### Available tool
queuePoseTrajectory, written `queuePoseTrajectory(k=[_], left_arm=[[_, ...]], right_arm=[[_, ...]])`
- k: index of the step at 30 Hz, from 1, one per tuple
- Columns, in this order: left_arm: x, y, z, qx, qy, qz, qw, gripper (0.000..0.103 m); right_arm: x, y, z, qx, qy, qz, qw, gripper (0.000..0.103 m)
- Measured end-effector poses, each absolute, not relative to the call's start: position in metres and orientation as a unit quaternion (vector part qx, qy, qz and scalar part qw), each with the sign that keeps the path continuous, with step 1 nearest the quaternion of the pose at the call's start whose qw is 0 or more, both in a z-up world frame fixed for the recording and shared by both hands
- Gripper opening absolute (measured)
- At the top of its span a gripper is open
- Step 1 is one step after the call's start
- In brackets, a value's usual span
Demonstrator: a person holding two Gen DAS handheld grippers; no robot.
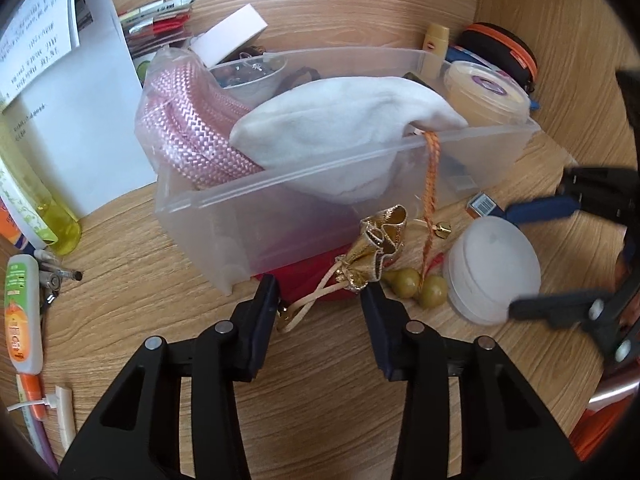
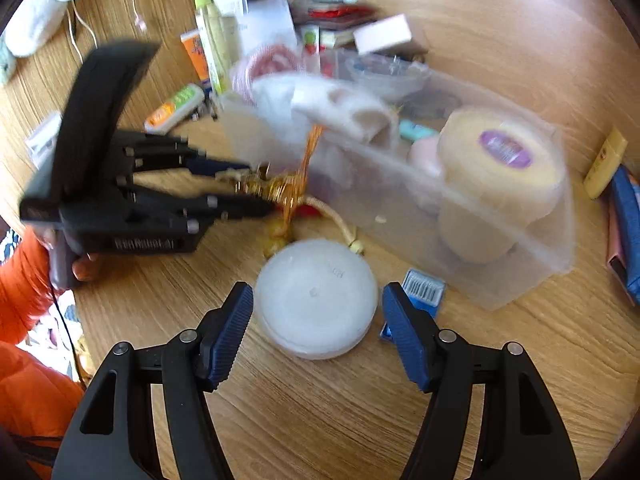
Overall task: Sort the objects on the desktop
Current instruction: 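Grasp the white round container with the right tool, then grasp the red velvet pouch by its gold bow with the left tool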
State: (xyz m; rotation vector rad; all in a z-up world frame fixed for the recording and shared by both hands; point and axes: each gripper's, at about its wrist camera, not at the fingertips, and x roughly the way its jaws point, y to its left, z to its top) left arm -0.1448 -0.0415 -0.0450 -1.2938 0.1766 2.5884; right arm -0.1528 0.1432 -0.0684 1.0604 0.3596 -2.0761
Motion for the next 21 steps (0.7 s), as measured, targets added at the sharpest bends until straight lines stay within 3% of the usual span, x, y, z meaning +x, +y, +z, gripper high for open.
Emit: queuePoseTrajectory(k=[11, 17, 21], left_arm=[[-0.144, -0.036, -0.042, -0.435, 0.082, 0.888, 0.126, 0.042], [-0.142, -0.041, -0.044, -0.436, 0.068, 0.888, 0.129, 0.037], [-0.140, -0.047, -0.043, -0.436, 0.052, 0.887, 0.139, 0.034]], right_arm=[[-0.176, 0.129, -0.042, 0.375, 0.096, -0.835, 0.391, 0.064], [-0.184, 0.123, -0.042, 0.385, 0.071, -0.828, 0.401, 0.063], [-0.189, 0.129, -0.040, 0.389, 0.047, -0.831, 0.395, 0.054]])
